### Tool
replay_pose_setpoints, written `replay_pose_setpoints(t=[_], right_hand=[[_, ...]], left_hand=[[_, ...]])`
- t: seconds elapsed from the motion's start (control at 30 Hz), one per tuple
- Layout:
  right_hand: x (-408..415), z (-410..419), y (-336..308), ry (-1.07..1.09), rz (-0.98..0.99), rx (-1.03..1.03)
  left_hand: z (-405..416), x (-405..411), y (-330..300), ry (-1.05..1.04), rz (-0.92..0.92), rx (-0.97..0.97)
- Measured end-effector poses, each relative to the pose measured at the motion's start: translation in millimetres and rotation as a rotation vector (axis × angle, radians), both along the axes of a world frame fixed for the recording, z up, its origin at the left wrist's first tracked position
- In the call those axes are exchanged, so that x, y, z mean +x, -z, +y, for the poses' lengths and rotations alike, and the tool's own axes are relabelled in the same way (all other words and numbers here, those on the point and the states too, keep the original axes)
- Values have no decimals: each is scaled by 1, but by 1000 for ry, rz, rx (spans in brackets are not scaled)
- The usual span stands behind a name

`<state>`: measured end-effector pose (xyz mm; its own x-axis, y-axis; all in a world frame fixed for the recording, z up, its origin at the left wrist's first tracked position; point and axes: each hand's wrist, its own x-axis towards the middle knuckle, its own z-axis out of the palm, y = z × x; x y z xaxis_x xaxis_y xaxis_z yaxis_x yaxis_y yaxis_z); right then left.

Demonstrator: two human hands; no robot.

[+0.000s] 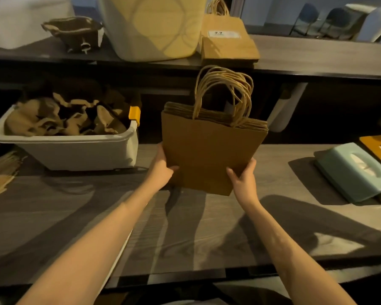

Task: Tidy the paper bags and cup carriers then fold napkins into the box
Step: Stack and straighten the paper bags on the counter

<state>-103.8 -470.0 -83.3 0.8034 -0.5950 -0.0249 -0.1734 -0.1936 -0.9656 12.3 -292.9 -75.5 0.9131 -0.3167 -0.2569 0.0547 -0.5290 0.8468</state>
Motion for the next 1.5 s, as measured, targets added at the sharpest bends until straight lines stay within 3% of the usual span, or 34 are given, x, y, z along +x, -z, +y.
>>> replay_pose_setpoints(t=[0.13,0.23,0.47,0.83,0.93,1.23,1.5], right_hand=[[-1,0,16,-4,112,-75],[4,-1,20,68,177,-205],[10,-9,19,64,190,-223],[5,-5,16,65,134,-163],[1,-5,6,91,102,-136],[-3,-1,-54,97,-117,-119],[-14,11,-124,30,-229,11]], left_hand=[[-5,5,15,-55,85,8],[-4,7,22,-21,-18,69],[-10,14,29,-19,-90,180],[-5,7,29,-21,-35,95],[-6,7,17,-19,-16,25],[8,17,-47,245,-225,-206],[18,21,-125,213,-138,-647]])
